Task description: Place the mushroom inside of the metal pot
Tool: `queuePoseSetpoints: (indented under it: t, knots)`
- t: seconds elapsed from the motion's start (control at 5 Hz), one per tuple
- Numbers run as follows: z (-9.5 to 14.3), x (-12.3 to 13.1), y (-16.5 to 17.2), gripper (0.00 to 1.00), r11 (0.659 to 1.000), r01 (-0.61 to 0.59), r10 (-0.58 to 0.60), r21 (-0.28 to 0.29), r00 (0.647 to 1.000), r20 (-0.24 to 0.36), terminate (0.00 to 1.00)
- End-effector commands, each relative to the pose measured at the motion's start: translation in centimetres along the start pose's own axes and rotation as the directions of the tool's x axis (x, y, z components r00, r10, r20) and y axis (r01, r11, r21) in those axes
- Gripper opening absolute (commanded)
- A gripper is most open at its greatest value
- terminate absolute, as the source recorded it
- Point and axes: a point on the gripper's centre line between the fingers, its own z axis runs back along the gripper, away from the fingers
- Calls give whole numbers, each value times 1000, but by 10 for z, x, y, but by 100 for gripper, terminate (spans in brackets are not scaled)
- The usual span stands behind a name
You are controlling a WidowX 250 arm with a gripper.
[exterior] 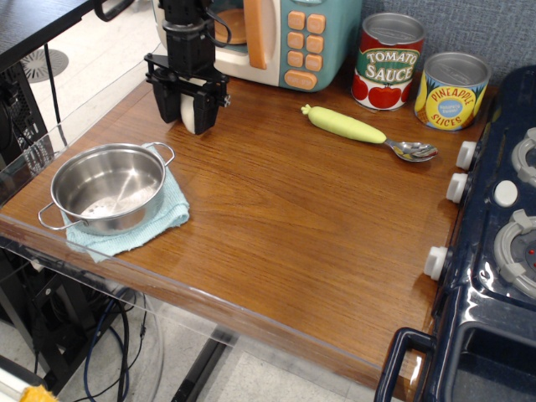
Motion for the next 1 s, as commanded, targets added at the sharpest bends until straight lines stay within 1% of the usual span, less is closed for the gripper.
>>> queuePoseSetpoints:
  t: [0.0, 0.2, 0.4, 0.6, 0.8]
  knots:
    - [25, 1, 11, 0, 998, -13, 10, 60, 999, 41, 0]
    - [40, -5, 18, 0, 996, 13, -14, 94, 1000, 9, 0]
    - [72, -12, 24, 0, 989, 46, -51, 139, 998, 31, 0]
    - [92, -20, 22, 0, 986, 72, -74, 153, 997, 7, 0]
    - [112, -49, 20, 0, 985, 86, -92, 150, 995, 30, 0]
